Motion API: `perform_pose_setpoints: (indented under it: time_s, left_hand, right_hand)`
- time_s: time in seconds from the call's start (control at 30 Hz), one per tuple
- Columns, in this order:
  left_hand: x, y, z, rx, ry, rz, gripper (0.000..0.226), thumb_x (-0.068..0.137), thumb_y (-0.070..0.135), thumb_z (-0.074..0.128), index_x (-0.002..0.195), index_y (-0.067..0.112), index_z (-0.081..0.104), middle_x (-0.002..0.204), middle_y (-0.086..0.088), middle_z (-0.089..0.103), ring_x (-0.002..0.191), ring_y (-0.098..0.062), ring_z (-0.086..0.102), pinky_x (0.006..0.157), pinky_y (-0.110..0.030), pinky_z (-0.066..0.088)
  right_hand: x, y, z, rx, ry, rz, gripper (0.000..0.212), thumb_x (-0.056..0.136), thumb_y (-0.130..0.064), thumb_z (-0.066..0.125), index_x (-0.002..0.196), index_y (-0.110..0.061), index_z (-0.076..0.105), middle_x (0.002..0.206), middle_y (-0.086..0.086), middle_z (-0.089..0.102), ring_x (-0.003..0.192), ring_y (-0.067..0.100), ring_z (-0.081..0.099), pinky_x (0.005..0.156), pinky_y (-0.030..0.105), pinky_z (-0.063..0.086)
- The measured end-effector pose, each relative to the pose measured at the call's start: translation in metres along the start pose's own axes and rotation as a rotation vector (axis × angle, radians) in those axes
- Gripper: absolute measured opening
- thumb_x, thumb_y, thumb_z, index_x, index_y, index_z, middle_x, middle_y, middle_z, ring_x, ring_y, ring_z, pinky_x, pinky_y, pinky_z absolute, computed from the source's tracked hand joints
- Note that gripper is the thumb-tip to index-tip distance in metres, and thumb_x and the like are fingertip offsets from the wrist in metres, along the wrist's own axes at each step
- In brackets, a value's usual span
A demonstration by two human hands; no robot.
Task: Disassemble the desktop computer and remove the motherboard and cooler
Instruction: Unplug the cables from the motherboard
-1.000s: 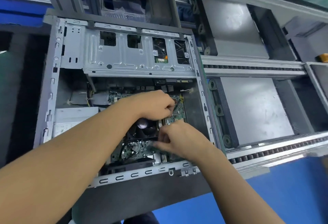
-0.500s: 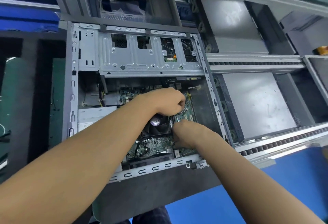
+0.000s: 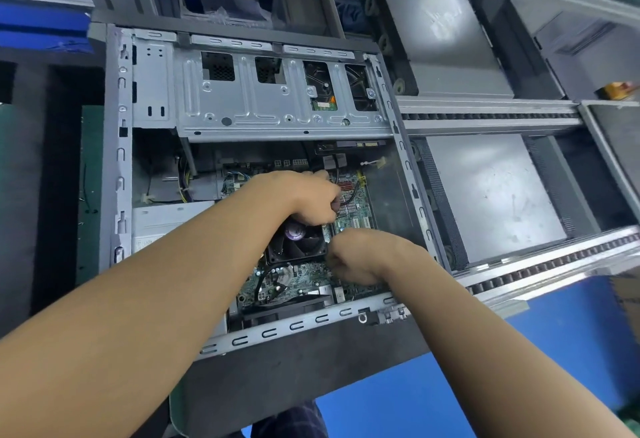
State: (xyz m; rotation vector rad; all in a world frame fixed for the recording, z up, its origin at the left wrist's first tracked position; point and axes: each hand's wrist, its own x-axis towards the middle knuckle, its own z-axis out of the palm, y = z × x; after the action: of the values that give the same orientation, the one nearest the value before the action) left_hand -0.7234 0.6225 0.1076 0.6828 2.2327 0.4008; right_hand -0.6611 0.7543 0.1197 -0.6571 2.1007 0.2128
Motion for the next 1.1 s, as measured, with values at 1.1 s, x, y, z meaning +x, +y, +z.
perform_pose_setpoints:
  time_s: [1.1]
  left_hand:
    - [0.005,0.005,-0.008,-0.2,0.315,0.05,0.024,0.094,0.016,0.045,0.102,0.03,0.062,0.099,0.006,0.058,0.091,-0.017,0.053,0.07,-0.03,0.036]
  right_hand:
    - [-0.074,0.021,-0.009,0.539,0.904,0.105,0.035,0.097,0.002,0.042,0.108,-0.017,0.069,0.101,-0.003,0.068,0.094,0.009,0.062,0.085,0.024,0.05]
